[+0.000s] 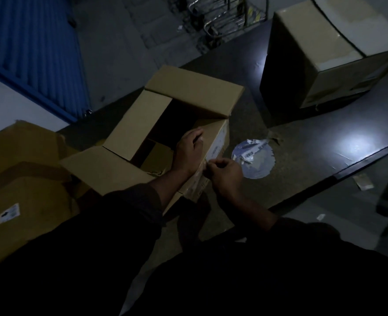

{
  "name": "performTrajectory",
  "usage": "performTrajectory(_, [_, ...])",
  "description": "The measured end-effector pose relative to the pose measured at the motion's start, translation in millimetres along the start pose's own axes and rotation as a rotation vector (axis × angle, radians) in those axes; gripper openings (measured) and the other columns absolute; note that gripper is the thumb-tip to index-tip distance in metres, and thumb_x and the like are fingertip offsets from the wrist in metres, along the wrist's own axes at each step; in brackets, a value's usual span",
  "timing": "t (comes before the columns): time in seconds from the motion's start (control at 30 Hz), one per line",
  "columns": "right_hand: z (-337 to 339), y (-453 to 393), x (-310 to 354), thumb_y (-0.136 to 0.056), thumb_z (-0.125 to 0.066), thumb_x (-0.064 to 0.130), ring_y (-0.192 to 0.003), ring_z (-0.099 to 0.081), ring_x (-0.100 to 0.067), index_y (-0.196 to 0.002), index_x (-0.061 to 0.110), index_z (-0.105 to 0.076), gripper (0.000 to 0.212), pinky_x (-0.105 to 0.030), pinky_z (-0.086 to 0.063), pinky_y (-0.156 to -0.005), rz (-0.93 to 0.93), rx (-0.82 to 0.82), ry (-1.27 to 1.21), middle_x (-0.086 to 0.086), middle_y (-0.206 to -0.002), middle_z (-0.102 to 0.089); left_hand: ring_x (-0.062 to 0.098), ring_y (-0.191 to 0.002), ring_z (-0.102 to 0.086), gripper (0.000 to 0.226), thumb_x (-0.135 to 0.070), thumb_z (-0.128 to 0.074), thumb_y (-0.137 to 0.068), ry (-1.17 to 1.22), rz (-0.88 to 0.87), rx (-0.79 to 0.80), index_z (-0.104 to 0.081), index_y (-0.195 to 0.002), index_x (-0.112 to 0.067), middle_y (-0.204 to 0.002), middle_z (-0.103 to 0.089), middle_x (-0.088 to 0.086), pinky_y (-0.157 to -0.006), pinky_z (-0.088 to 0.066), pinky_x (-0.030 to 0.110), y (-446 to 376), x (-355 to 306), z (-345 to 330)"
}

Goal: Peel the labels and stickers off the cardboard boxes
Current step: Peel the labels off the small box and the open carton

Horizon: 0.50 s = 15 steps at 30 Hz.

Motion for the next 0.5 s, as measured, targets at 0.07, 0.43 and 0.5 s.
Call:
performTrajectory(0.07, [3.6, 3.7, 1.2, -0.088, -0.068, 0.007, -0.074, -0.075, -0.019, -0.091, 0.006, -0.074, 0.007, -0.041, -0.063, -0.076, -0.002, 0.033, -0.115, -0.009, -0.081, -0.075, 0.017, -0.124, -0.053, 0.033, -0.012, -0.049, -0.099, -0.013, 0.006, 0.0, -0.062, -0.13, -0.007, -0.134, -0.058, 0.008, -0.105, -0.041, 0.026, -1.5, 1.5, 0.6])
performTrajectory(0.43, [8.5, 2.9, 12.0, -0.086, -0.072, 0.008, -0.078, -0.074, -0.026, -0.084, 0.007, -0.076, 0.005, -0.046, -0.061, -0.08, 0.015, 0.093, -0.161, -0.012, -0.08, -0.076, 0.018, -0.124, -0.053, 0.033, -0.011, -0.048, -0.099, -0.058, -0.042, -0.035, -0.063, -0.128, -0.005, -0.133, -0.06, 0.008, -0.105, -0.04, 0.025, 0.8, -7.2, 2.6])
performTrajectory(0.5, [8.8, 1.3, 12.7, -0.085, -0.073, 0.008, -0.077, -0.074, -0.027, -0.081, 0.007, -0.076, 0.006, -0.047, -0.062, -0.079, 0.015, 0.088, -0.139, -0.012, -0.078, -0.075, 0.017, -0.124, -0.052, 0.033, -0.011, -0.048, -0.099, -0.068, -0.045, -0.034, -0.062, -0.128, -0.005, -0.133, -0.059, 0.008, -0.103, -0.037, 0.02, 1.5, -9.1, 2.7])
Point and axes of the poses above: each hand's wrist, its own y-axis away from the middle knuckle, its own z-axis out of the back of the hand, x = y × z, the point moved 3 cm from there along -y, towards the middle knuckle
